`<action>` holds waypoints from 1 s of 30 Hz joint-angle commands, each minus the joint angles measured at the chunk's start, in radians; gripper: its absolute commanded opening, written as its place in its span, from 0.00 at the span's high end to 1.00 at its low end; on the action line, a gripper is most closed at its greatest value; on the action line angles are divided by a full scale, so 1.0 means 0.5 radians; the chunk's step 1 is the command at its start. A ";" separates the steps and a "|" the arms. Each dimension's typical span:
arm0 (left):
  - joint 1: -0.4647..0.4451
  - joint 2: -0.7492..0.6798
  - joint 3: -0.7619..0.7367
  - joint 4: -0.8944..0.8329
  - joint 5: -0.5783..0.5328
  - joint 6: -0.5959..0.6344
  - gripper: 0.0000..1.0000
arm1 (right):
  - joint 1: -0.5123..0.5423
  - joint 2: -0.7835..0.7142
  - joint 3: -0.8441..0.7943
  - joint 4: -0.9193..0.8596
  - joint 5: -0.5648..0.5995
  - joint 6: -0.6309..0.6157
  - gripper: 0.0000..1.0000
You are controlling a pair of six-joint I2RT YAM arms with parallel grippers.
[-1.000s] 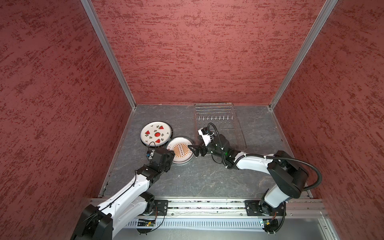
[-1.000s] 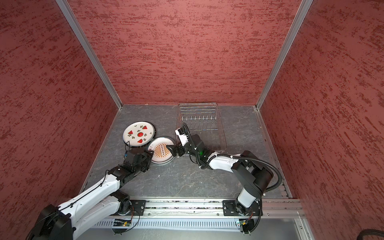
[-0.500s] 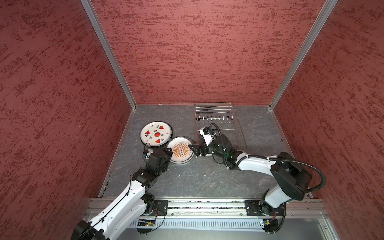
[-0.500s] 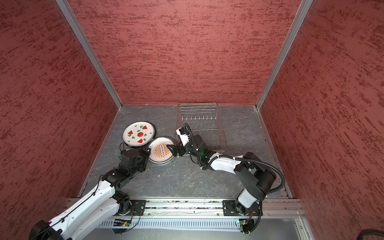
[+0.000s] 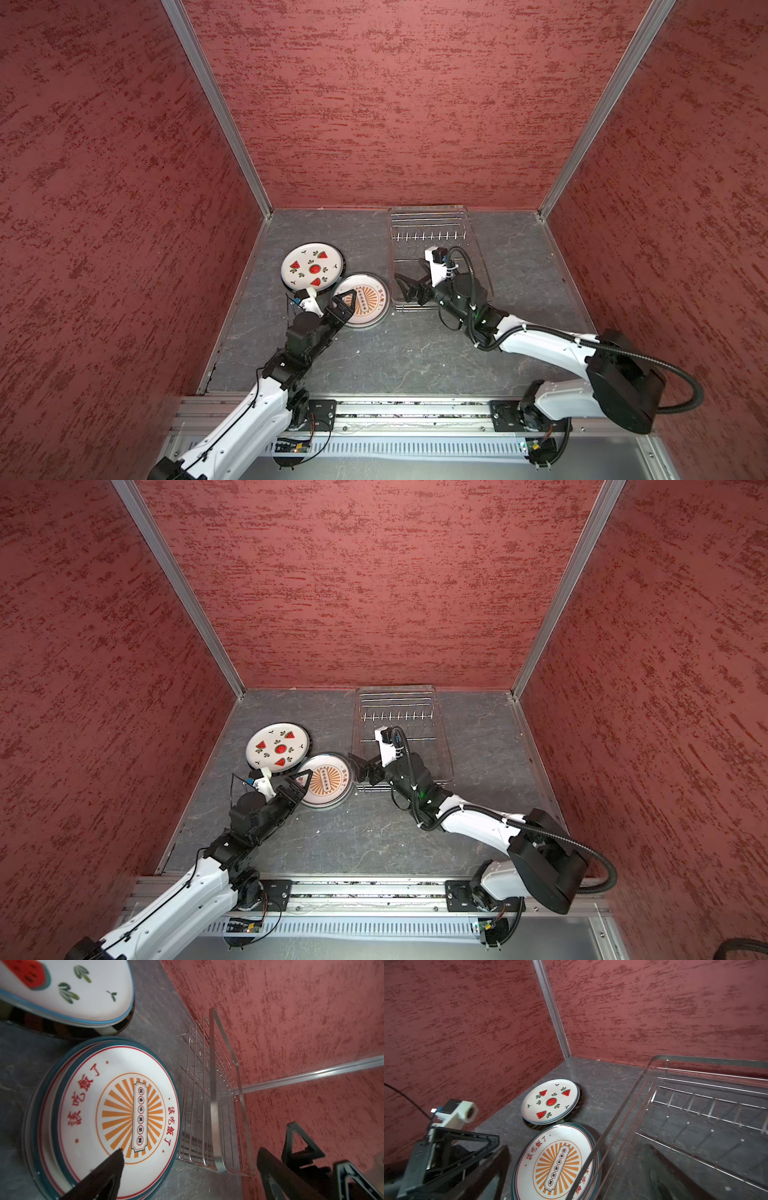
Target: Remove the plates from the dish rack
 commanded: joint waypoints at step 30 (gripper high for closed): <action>0.650 0.110 0.088 0.189 -1.070 1.670 0.01 | -1.256 -0.982 -0.709 -0.431 1.188 -0.147 0.15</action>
